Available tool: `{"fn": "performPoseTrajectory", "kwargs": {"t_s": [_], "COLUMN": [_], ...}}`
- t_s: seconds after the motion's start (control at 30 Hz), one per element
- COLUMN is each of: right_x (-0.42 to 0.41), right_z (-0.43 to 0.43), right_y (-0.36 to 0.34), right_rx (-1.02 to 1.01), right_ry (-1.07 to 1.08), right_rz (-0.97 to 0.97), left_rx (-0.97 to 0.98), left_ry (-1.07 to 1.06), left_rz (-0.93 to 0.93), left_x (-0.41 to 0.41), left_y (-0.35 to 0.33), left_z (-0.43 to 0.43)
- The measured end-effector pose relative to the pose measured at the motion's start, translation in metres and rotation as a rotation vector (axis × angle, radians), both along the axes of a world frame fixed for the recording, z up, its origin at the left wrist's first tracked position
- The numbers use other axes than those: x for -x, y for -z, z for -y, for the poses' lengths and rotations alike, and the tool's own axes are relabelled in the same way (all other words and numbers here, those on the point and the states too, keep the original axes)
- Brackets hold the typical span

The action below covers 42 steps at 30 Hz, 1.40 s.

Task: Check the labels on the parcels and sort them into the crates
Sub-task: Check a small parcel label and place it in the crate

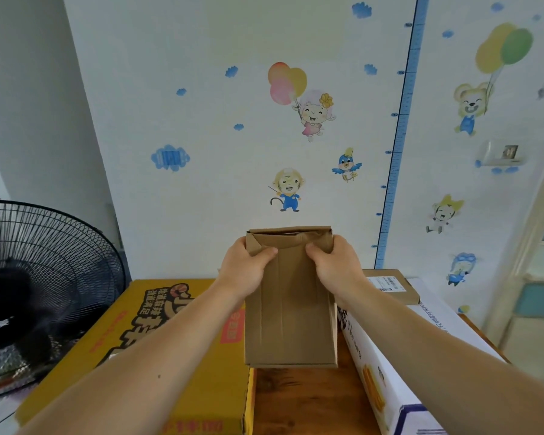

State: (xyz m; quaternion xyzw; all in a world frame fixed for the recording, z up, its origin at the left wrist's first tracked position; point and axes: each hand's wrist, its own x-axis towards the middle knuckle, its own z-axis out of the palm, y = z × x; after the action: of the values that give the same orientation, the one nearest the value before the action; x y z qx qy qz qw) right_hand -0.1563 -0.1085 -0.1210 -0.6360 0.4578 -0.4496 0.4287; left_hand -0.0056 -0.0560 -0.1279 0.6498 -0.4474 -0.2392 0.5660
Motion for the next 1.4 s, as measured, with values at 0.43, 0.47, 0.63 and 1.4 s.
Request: {"fn": "performPoseTrajectory", "kwargs": {"t_s": [0.43,0.47,0.63,1.4], "right_x": [0.002,0.002,0.002,-0.001], "right_z": [0.003,0.003,0.005,-0.006], "right_y": [0.005,0.005,0.006,0.007], "right_rx": [-0.073,-0.075,-0.049,-0.177], "right_ry": [-0.02,-0.021,-0.016,-0.129], "right_rz": [0.064,0.062,0.039,0.149], "left_rx": [0.006,0.004,0.027,0.146], "left_ry": [0.009,0.01,0.007,-0.004], "left_rz": [-0.087,-0.091,-0.012,-0.089], "left_x": [0.002,0.002,0.0,-0.007], "left_y": [-0.001,-0.002,0.0,-0.012], "left_z": [-0.005,-0.005,-0.002,-0.006]}}
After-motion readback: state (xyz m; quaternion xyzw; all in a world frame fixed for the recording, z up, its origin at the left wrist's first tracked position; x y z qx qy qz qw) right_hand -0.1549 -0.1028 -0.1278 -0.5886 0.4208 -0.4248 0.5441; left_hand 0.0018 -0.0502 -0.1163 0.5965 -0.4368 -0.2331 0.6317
